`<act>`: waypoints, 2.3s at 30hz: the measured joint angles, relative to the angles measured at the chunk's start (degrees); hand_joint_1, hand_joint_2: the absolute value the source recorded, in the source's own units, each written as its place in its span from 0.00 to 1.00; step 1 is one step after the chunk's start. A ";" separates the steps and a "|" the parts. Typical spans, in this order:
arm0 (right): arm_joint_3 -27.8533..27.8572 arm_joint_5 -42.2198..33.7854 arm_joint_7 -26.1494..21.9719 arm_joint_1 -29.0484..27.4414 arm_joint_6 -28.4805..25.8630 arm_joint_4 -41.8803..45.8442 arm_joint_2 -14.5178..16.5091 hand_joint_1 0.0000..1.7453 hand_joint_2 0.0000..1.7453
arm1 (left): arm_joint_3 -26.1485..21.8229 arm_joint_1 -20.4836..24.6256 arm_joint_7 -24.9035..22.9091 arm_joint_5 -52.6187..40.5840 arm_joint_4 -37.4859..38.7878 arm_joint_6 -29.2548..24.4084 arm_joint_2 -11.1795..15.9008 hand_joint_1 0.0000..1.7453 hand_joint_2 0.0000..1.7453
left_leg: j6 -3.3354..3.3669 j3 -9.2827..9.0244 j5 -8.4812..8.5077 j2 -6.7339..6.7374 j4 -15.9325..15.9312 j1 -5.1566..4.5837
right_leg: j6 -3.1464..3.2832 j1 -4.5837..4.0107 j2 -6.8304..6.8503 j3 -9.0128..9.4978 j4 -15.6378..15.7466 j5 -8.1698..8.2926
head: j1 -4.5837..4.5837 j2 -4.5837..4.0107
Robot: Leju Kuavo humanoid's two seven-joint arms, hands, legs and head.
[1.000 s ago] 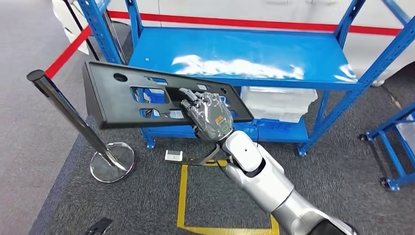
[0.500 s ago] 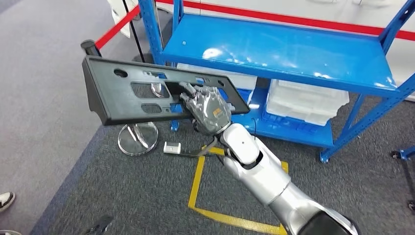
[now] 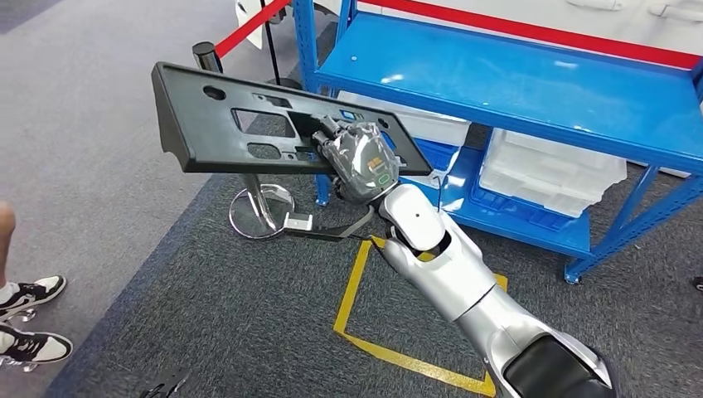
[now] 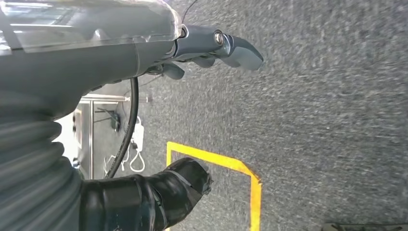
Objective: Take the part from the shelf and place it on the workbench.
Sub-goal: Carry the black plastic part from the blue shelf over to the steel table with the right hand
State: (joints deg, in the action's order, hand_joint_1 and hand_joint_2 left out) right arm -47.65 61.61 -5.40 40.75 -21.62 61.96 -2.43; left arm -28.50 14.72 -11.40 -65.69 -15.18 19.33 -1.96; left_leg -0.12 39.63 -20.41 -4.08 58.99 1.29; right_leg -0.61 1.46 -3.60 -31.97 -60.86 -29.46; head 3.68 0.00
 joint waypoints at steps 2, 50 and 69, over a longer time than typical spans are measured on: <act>0.32 -0.04 -0.05 0.36 0.01 -0.39 -0.06 1.00 1.00 | 0.36 -0.32 0.08 0.37 -0.01 0.08 0.17 0.00 1.00 | -0.80 0.39 1.12 -1.11 -0.42 0.03 | 0.46 -0.16 0.72 -0.30 0.10 0.67 | 0.03 0.00; 3.38 0.49 -1.06 4.62 0.18 -4.25 0.09 1.00 1.00 | 6.87 -0.86 1.79 7.02 -0.30 1.69 2.18 0.00 1.00 | 0.25 -5.93 -5.41 6.32 -0.09 -0.46 | -0.94 -0.33 10.71 -5.14 0.56 5.77 | -0.08 0.00; 3.39 0.60 -0.96 5.09 0.33 -4.97 0.21 1.00 1.00 | 8.03 -1.12 1.10 7.63 -0.30 0.04 1.96 0.00 1.00 | -0.02 1.46 -7.06 2.85 8.21 -1.06 | 2.84 -1.17 3.52 -1.77 3.24 5.05 | -0.27 0.00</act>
State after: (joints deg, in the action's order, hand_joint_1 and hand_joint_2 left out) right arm -44.25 62.20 -6.37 45.85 -21.29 56.99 -2.22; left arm -20.46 13.59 -10.30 -58.06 -15.47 19.37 0.00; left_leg -0.14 41.09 -27.47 -1.24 67.20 0.23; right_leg 2.23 0.29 -0.08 -33.74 -57.62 -24.41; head 3.41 0.00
